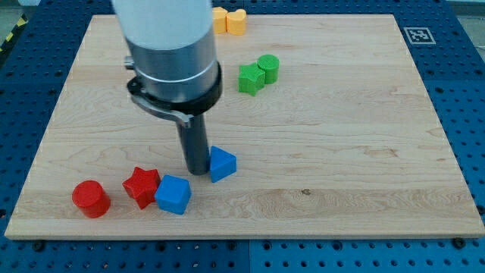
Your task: Move your arm to the bottom left
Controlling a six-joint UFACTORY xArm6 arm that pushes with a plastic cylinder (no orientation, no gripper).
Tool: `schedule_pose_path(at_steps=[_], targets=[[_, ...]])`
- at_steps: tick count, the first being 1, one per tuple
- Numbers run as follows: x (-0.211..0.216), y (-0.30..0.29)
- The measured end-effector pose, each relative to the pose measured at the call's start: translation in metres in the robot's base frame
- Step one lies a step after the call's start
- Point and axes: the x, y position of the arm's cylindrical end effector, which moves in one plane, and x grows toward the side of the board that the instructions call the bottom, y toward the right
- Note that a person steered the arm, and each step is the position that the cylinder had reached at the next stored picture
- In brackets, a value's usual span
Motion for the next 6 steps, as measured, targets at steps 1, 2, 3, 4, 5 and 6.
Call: schedule_pose_path(at_steps=[1,2,3,4,5,6], targets=[[0.003,-0.006],[0.003,-0.024],[-0.012,-0.028],[-0.02,-0.049],[-0.02,-0.091],[-0.015,-0.134]])
